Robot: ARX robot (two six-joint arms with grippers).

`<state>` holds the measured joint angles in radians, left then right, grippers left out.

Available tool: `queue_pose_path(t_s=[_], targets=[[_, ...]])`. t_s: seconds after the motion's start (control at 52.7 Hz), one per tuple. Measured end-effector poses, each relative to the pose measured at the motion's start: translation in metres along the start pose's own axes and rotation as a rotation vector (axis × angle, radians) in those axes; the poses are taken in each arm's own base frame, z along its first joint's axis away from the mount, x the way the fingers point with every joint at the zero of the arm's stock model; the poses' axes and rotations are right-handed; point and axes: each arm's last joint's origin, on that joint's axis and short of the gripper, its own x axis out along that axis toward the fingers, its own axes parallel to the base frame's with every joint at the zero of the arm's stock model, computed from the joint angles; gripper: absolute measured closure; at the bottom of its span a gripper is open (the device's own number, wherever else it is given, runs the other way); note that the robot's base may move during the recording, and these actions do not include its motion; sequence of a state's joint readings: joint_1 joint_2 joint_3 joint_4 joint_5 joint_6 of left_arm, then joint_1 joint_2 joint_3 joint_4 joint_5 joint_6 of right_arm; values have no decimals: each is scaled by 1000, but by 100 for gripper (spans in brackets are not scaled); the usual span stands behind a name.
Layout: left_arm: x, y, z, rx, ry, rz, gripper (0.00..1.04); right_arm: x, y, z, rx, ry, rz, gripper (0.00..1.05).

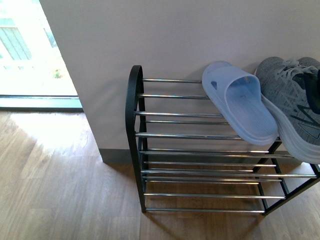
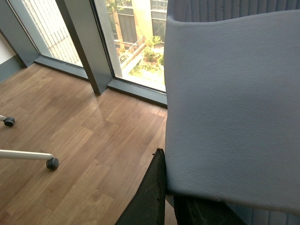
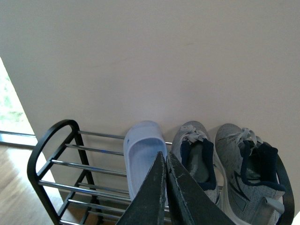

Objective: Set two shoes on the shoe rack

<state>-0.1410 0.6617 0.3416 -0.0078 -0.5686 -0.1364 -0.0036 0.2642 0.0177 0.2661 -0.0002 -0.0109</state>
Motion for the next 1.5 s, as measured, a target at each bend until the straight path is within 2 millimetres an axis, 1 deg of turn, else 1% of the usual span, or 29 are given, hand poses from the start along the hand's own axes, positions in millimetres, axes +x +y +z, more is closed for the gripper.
queue_pose_path(t_s=[0.361, 0.437, 0.494, 0.817, 0.836, 0.874, 0.893, 0.949, 1.063, 1.082, 1.158, 1.177, 1.215, 1.272, 1.348, 1.367, 1.424, 1.481, 1.5], targets=[[0, 0, 0, 0, 0, 0, 103, -6, 0, 0, 0, 0, 0, 103], [0, 0, 0, 0, 0, 0, 103, -13, 0, -5, 0, 34, 0, 103], [0, 0, 0, 0, 0, 1, 103, -17, 0, -3, 0, 10, 0, 103], [0, 0, 0, 0, 0, 0, 103, -17, 0, -3, 0, 5, 0, 103], [0, 0, 0, 0, 0, 0, 103, -17, 0, -3, -1, 5, 0, 102], [0, 0, 0, 0, 0, 0, 103, -17, 0, -3, 0, 5, 0, 95], [0, 0, 0, 0, 0, -1, 103, -17, 0, -3, 0, 5, 0, 93], [0, 0, 0, 0, 0, 0, 103, -17, 0, -3, 0, 4, 0, 83], [0, 0, 0, 0, 0, -1, 103, -17, 0, -3, 0, 4, 0, 67], [0, 0, -1, -17, 12, -22, 103, -17, 0, -3, 0, 4, 0, 63], [5, -7, 1, -136, 130, -234, 103, -17, 0, -3, 0, 4, 0, 46], [6, -9, 2, -150, 139, -252, 103, -17, 0, -3, 0, 4, 0, 44], [9, -14, 6, -189, 158, -306, 103, -17, 0, -3, 0, 4, 0, 37], [17, -29, 15, -235, 185, -377, 103, -17, 0, -3, 0, 4, 0, 27], [28, -56, 25, -255, 223, -456, 103, -17, 0, -3, 0, 4, 0, 10], [31, -63, 26, -253, 232, -471, 103, -17, 0, -3, 0, 4, 0, 8], [41, -84, 27, -243, 274, -509, 103, -17, 0, -3, 0, 4, 0, 10], [50, -101, 24, -230, 318, -535, 103, -17, 0, -3, 0, 4, 0, 9], [52, -104, 23, -227, 326, -540, 103, -17, 0, -3, 0, 4, 0, 9]])
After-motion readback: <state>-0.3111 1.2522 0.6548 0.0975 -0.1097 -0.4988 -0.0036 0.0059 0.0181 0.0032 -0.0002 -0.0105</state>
